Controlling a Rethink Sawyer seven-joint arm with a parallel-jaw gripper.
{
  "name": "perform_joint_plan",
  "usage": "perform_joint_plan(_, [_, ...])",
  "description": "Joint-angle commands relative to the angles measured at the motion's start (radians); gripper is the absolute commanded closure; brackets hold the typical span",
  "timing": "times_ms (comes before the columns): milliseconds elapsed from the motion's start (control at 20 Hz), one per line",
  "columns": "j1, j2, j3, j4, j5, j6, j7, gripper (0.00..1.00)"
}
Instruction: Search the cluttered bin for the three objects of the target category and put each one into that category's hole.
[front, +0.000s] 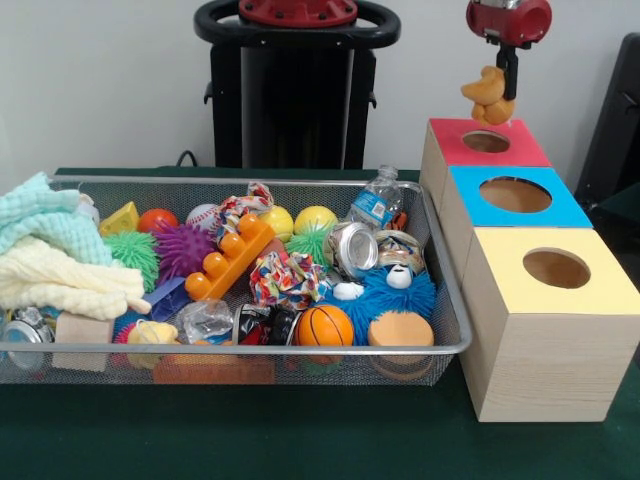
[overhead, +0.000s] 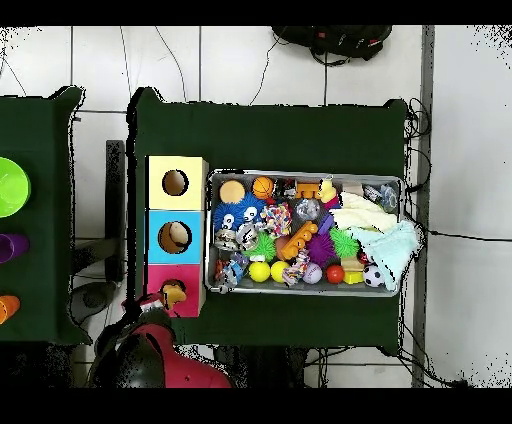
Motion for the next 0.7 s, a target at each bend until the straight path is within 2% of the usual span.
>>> perform_joint_plan(50, [-0.038,0.039,0.057,0.006,-0.014,-0.063,0.258,1.00])
perform_joint_plan(700, [-0.059,0.048,0.067,-0.001,-0.025,-0.068,0.250,1.00])
